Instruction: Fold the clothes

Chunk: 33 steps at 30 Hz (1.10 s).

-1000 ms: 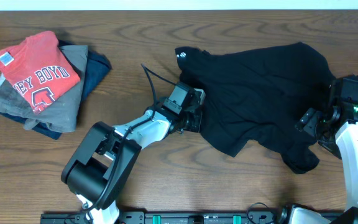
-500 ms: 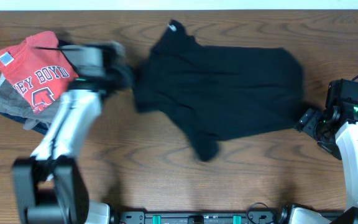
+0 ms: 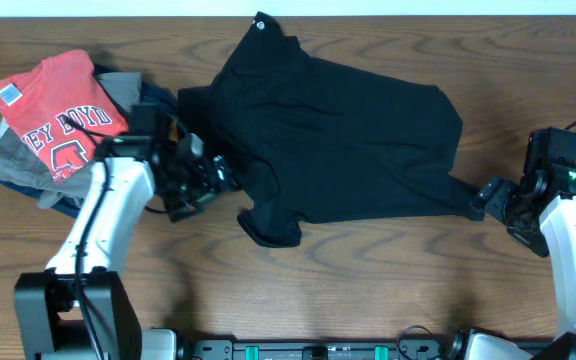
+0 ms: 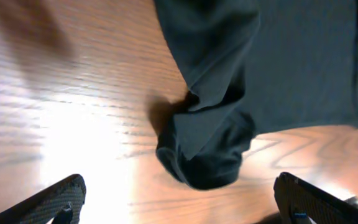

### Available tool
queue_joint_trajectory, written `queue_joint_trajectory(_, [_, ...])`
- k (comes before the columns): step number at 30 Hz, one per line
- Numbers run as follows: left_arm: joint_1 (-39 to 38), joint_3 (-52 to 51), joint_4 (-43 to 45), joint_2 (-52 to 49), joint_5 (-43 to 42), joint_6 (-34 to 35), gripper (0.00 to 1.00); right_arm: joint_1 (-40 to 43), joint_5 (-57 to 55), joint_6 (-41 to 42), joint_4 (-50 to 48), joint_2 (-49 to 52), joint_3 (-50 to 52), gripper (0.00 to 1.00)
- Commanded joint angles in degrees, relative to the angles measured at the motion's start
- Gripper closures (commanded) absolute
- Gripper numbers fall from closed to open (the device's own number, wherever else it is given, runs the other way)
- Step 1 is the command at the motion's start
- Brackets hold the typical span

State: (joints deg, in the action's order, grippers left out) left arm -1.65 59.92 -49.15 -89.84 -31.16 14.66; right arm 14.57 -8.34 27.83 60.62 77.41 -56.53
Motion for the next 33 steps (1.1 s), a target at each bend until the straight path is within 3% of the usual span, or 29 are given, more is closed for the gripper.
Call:
queue_joint_trajectory(1, [-3.26,-2.45,2.67,-0.39,4.96,-1.29,0.02,0.79,0.90,-0.28,0.15,-0.52,-0.35,0.01])
queue_joint_trajectory(6, [-7.82,-6.36,9.20,-0.39,6.80,-1.27,0.02,0.79,1.07,-0.26,0.31,-0.52,-0.35,0.01])
queue_joint_trajectory(14, [-11.85,-9.38,12.17,-0.39,6.82,-0.39,0.22,0.79,1.51,-0.26,0.39,-0.52,-0.35,0.01])
queue_joint_trajectory(22, [-13.60,-9.62,12.20,-0.39,12.76,3.76,0.25,0.79,1.49,-0.26,0.57,-0.52,-0.35,0.01])
queue_joint_trajectory(30, [-14.36,-10.03,12.37,-1.25,12.81,5.68,0.25,0.79,1.49,-0.26,1.01,-0.52,-0.35,0.01])
queue_joint_trajectory(33, [-14.45,-10.10,12.39,-2.03,12.81,6.10,0.37,0.79,1.49,-0.26,1.20,-0.52,-0.35,0.01])
